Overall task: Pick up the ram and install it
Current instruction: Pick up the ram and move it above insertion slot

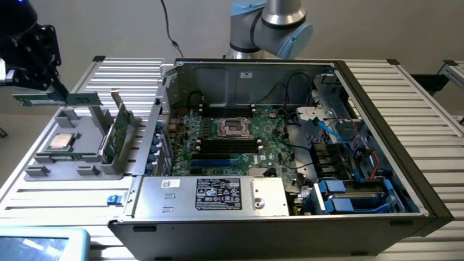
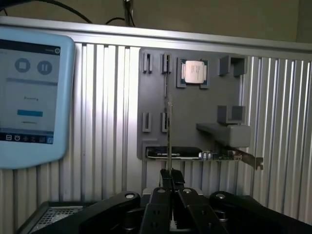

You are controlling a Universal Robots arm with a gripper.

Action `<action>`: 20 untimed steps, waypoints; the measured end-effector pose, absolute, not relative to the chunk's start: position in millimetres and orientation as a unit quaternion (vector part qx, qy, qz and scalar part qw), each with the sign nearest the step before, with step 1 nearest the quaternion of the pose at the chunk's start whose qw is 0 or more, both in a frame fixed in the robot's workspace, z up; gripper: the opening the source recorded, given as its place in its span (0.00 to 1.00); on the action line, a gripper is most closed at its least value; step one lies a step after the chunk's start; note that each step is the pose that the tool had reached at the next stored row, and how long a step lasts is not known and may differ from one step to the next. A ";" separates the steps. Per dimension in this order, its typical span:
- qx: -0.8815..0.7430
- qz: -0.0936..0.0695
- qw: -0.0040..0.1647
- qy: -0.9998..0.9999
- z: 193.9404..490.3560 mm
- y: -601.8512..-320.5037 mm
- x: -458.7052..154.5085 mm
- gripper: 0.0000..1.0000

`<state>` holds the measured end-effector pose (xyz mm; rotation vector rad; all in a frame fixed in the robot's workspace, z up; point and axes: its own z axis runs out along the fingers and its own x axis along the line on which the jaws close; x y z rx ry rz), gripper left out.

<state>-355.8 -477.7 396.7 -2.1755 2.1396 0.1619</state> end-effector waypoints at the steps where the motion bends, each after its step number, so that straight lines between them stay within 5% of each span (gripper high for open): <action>1: -0.711 0.054 0.044 0.699 396.9 -478.2 -352.1 0.11; 20: -0.710 0.066 0.043 0.700 407.2 -492.4 -300.0 0.11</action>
